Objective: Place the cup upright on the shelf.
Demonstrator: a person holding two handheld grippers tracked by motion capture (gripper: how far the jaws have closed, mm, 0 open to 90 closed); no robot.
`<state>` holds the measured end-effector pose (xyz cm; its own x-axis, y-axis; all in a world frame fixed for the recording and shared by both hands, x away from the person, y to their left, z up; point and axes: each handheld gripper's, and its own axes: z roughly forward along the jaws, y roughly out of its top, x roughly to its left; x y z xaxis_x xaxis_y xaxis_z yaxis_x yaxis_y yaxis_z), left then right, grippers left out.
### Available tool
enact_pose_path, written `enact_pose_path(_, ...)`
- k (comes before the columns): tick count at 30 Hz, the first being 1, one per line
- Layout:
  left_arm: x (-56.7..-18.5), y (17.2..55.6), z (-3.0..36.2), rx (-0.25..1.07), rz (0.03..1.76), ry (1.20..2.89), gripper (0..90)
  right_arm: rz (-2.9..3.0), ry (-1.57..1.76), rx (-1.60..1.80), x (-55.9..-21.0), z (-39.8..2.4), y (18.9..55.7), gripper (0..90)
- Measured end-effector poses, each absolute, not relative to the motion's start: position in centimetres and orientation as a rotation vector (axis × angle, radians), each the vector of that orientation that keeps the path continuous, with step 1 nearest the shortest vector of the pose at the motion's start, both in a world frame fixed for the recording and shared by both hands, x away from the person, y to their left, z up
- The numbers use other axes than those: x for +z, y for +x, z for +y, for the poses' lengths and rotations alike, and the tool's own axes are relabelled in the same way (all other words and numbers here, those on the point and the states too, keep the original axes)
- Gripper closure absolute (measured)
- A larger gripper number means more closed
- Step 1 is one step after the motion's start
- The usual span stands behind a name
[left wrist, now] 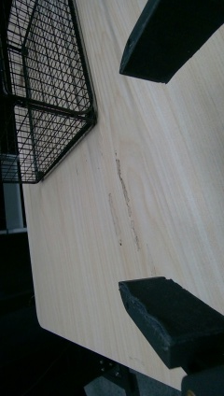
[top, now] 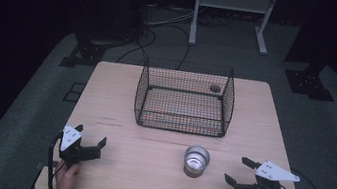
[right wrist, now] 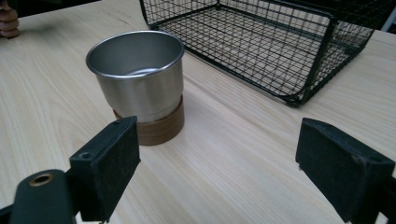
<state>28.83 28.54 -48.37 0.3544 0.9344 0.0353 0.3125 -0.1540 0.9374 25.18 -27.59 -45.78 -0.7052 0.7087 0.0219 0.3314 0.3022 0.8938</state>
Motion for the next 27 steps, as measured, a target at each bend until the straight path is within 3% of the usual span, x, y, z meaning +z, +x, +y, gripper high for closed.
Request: enact_pose_path(27,-48.4,28.8,28.5,0.827,1.123,1.678,0.0,2.341,0.789,1.373,-45.7,-22.9,25.3,11.2)
